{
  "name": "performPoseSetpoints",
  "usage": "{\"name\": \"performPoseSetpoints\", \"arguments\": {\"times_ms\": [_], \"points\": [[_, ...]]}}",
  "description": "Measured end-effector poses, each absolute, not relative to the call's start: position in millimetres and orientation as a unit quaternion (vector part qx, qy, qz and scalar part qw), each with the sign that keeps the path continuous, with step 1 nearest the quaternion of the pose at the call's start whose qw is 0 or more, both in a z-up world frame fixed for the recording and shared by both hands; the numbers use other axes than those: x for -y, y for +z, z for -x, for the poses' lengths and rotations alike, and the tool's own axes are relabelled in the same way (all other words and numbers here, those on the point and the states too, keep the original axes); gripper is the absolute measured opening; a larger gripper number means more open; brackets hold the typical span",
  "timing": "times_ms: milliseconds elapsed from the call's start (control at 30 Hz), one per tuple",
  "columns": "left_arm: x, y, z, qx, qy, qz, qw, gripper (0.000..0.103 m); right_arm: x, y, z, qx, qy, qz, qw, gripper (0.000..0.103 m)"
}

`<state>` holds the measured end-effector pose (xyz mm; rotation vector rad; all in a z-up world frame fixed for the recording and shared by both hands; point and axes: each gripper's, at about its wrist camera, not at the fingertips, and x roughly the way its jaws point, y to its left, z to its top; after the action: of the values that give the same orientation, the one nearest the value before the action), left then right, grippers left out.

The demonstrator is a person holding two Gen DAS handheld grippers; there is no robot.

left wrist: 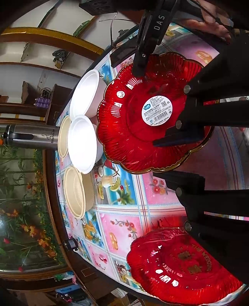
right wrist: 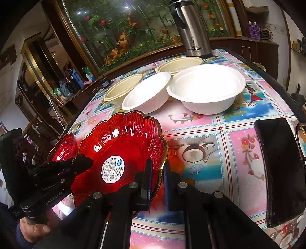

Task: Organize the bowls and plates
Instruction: 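Lift the small red plate with the left gripper over the large red plate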

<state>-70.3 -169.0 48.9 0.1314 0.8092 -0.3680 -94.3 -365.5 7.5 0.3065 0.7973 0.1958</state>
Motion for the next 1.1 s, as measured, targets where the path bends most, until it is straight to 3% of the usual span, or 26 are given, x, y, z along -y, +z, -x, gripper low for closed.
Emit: {"name": "performPoseSetpoints", "arguments": {"times_ms": [600,1100], "points": [[134,70,75,-0.357,-0.146,-0.046,0.921,0.021,329,31,87,-0.375,0.117,-0.114,0.913,0.013],[39,83,86,-0.336,-0.069,0.016,0.939,0.021,228,62,68,-0.363,0.176,-0.025,0.915,0.014]]}}
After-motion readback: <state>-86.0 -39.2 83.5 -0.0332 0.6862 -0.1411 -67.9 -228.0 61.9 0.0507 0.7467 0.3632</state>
